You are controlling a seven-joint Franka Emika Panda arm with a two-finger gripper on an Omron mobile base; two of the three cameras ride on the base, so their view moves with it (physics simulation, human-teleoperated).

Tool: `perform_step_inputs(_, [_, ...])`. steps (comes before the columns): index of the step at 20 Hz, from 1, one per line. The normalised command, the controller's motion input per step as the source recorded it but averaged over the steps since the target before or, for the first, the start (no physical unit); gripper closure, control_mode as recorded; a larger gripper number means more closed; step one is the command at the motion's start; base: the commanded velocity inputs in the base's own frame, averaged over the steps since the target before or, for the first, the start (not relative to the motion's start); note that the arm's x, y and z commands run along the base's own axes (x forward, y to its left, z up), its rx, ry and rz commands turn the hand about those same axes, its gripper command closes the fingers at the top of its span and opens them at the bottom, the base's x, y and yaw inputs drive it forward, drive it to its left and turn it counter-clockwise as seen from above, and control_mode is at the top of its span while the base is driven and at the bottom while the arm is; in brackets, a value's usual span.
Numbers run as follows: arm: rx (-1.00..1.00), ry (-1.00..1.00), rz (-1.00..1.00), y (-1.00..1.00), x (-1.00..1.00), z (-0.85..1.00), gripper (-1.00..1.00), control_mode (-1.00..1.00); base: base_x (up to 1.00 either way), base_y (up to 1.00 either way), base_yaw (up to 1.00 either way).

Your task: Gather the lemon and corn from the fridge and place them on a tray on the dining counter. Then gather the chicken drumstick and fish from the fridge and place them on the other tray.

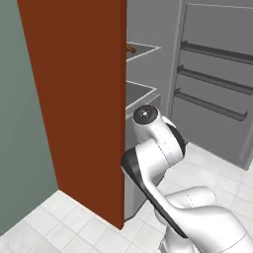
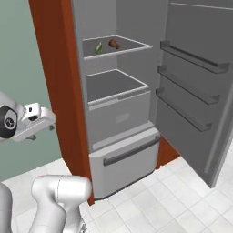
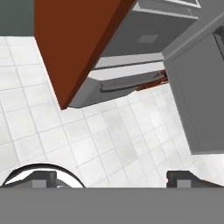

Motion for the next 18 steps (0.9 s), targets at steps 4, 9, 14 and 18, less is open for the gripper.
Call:
perform_step_inputs(4, [0.00, 0.00, 0.00, 0.00, 0.00, 0.00, -1.00, 1.00, 0.41, -0.24, 0.28])
perform_step_inputs(9, [0.00, 0.00, 0.00, 0.00, 0.00, 0.00, -1.00, 1.00, 0.45, -0.27, 0.25])
perform_step_inputs(14, [0.00, 0.00, 0.00, 0.00, 0.00, 0.00, -1.00, 1.00, 0.49, -0.25, 0.23])
perform_step_inputs(18, [0.00, 0.00, 0.00, 0.00, 0.00, 0.00, -1.00, 1.00, 0.49, -0.36, 0.20])
